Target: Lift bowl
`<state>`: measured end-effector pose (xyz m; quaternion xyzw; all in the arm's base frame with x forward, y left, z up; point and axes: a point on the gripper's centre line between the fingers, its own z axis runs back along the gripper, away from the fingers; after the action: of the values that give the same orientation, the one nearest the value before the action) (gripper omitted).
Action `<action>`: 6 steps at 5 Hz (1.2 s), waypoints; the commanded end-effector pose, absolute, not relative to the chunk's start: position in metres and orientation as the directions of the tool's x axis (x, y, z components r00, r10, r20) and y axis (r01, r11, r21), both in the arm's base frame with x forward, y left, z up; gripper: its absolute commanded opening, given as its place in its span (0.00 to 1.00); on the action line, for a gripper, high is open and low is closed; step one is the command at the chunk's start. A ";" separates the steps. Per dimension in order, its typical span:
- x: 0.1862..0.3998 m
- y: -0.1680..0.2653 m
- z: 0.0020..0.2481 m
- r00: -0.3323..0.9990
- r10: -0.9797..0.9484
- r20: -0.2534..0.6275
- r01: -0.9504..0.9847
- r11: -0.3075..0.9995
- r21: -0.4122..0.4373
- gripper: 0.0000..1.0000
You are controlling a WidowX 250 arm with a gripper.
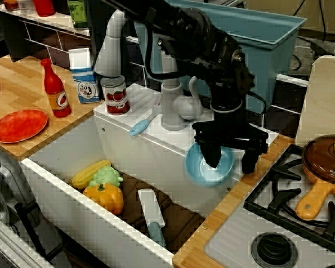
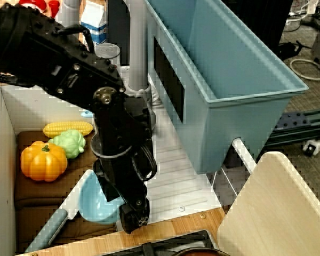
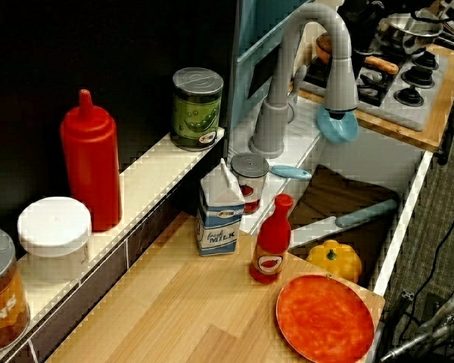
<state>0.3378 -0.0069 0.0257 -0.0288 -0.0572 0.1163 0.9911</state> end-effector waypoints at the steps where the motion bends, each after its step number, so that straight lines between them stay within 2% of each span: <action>1: 0.337 -0.004 0.048 0.945 0.273 0.178 -0.257 0.960 -0.107 0.00; 6: 0.329 0.002 0.056 0.916 0.345 0.204 -0.333 0.938 -0.095 0.00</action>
<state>0.3257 0.0000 0.0363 -0.0275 -0.0787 0.1773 0.9806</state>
